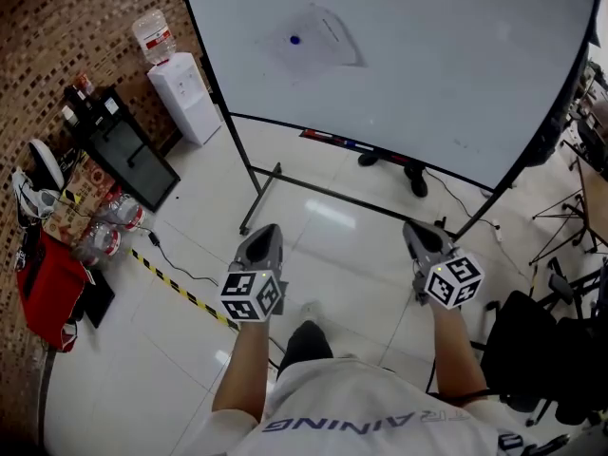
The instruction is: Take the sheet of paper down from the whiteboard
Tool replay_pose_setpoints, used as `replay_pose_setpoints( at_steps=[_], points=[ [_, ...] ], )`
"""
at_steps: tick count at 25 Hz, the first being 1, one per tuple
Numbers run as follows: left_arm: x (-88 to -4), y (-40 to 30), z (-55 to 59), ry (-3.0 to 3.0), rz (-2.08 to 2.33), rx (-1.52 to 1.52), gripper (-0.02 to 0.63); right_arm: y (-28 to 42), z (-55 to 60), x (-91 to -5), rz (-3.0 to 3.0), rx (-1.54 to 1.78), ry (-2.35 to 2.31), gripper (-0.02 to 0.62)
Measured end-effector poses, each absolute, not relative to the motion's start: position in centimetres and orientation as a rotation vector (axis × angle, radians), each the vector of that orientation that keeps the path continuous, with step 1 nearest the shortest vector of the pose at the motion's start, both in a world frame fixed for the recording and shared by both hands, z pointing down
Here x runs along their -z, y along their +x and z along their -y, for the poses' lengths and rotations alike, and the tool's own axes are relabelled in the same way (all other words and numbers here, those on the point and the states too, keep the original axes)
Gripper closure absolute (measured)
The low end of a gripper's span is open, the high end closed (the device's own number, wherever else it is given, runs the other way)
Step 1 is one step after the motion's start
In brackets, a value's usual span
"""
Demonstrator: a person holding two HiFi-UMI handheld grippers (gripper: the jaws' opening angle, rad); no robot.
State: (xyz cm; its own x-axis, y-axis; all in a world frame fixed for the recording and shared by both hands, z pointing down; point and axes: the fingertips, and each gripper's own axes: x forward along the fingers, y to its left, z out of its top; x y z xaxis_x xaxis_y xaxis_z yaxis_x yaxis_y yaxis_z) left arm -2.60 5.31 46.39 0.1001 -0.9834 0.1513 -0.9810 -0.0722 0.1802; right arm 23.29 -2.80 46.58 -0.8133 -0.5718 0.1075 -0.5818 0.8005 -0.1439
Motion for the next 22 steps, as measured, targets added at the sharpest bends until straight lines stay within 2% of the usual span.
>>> replay_pose_setpoints(
  at_steps=[6,22],
  points=[
    [-46.2,-4.9,1.8,2.196,1.934,0.043,0.604,20.8,8.6,-46.8,2.916,-0.236,0.971,0.588],
    [-41.7,-18.6,25.4,2.418,1.786,-0.011,0.604,7.3,28.5,-39.7,2.924,-0.132,1.254,0.588]
  ],
)
